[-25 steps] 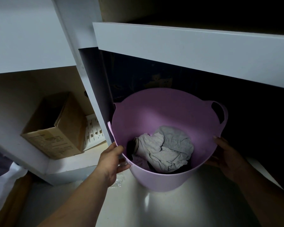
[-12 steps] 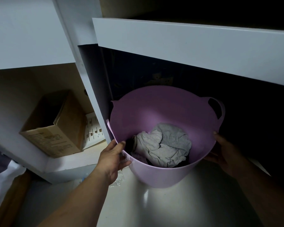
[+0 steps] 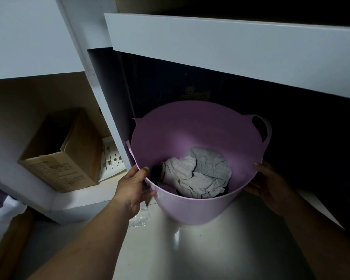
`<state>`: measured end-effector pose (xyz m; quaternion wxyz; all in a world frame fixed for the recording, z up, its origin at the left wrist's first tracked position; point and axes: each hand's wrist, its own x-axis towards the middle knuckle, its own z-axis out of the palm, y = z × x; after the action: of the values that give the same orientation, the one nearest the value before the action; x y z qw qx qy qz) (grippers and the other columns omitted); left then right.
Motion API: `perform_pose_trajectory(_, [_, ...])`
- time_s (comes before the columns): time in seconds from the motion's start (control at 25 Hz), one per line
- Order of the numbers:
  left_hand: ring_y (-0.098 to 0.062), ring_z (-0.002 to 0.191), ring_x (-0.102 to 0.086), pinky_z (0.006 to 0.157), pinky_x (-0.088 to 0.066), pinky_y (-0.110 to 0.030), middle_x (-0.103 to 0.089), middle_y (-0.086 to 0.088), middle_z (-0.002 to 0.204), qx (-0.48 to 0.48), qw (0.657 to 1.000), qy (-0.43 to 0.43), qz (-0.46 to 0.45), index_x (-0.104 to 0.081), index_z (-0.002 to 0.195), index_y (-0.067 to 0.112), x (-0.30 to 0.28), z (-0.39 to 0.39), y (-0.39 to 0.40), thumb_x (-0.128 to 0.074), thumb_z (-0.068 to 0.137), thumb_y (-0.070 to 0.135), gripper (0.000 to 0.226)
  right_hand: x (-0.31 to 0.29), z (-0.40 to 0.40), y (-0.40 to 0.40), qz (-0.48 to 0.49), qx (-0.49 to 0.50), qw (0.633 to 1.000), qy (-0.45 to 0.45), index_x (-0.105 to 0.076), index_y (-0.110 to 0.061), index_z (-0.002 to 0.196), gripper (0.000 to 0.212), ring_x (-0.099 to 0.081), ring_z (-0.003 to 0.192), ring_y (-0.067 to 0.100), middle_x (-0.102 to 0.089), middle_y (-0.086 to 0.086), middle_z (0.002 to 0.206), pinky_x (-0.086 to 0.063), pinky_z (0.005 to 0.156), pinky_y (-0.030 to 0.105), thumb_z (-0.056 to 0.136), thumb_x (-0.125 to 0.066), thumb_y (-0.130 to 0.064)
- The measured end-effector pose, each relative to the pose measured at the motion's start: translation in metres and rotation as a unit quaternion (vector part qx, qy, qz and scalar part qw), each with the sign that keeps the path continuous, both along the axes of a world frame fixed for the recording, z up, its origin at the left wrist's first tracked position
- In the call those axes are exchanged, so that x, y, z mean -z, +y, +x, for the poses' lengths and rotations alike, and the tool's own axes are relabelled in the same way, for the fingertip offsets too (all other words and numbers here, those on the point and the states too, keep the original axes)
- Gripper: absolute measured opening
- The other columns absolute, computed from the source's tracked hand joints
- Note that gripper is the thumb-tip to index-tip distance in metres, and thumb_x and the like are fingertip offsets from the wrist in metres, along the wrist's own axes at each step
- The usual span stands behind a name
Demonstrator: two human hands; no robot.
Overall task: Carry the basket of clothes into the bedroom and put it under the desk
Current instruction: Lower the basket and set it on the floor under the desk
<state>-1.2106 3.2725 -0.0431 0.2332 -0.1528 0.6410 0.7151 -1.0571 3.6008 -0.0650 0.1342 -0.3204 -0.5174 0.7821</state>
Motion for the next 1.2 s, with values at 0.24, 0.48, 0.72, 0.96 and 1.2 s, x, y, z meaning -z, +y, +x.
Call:
perform_pose_trajectory(0.24, [-0.046, 0.125, -0.063, 0.082, -0.065, -0.047, -0.064, -0.016, 0.139, -0.008, 1.000, -0.010, 0.011, -0.060, 0.145, 0.027, -0.0004, 0.0051, 0.0033, -0.065, 0.101, 0.031, 0.044, 0.0032, 0.0033, 0.0009, 0.001, 0.006, 1.000, 0.003, -0.061, -0.033, 0.139, 0.041, -0.067, 0.110, 0.029, -0.069, 0.006, 0.135, -0.055, 0.089, 0.048, 0.099, -0.058, -0.026])
perform_pose_trajectory(0.48, [-0.047, 0.132, -0.058, 0.094, -0.060, -0.055, -0.059, -0.012, 0.142, 0.000, 0.999, -0.024, 0.033, -0.059, 0.143, 0.032, 0.0003, 0.0084, 0.0038, -0.067, 0.099, 0.033, 0.045, 0.0011, 0.0035, -0.0026, 0.004, 0.011, 1.000, 0.001, -0.061, -0.033, 0.138, 0.040, -0.068, 0.108, 0.029, -0.069, 0.007, 0.134, -0.056, 0.085, 0.046, 0.098, -0.058, -0.026])
perform_pose_trajectory(0.72, [-0.049, 0.131, -0.058, 0.074, -0.065, -0.044, -0.060, -0.017, 0.146, 0.022, 0.999, -0.007, 0.028, -0.070, 0.118, 0.030, -0.0020, 0.0084, 0.0094, -0.065, 0.100, 0.028, 0.018, 0.0055, 0.0064, 0.0021, -0.004, 0.009, 1.000, 0.000, -0.060, -0.032, 0.139, 0.041, -0.066, 0.111, 0.032, -0.068, 0.009, 0.135, -0.055, 0.090, 0.055, 0.099, -0.056, -0.026])
perform_pose_trajectory(0.96, [-0.051, 0.128, -0.060, 0.096, -0.058, -0.061, -0.057, -0.023, 0.147, 0.024, 1.000, 0.004, 0.016, -0.072, 0.108, 0.029, -0.0024, 0.0057, 0.0101, -0.064, 0.101, 0.025, 0.011, 0.0049, 0.0007, 0.0043, 0.008, 0.011, 1.000, -0.002, -0.060, -0.030, 0.138, 0.039, -0.067, 0.106, 0.031, -0.068, 0.010, 0.135, -0.056, 0.084, 0.051, 0.099, -0.056, -0.027])
perform_pose_trajectory(1.2, [-0.046, 0.113, -0.065, 0.095, -0.058, -0.061, -0.062, -0.021, 0.127, 0.012, 1.000, 0.010, 0.010, -0.073, 0.108, 0.029, 0.0004, 0.0056, 0.0096, -0.063, 0.102, 0.024, 0.013, 0.0094, 0.0017, 0.0040, 0.010, 0.012, 1.000, 0.003, -0.057, -0.033, 0.142, 0.043, -0.063, 0.120, 0.035, -0.066, 0.008, 0.138, -0.053, 0.093, 0.057, 0.100, -0.055, -0.027])
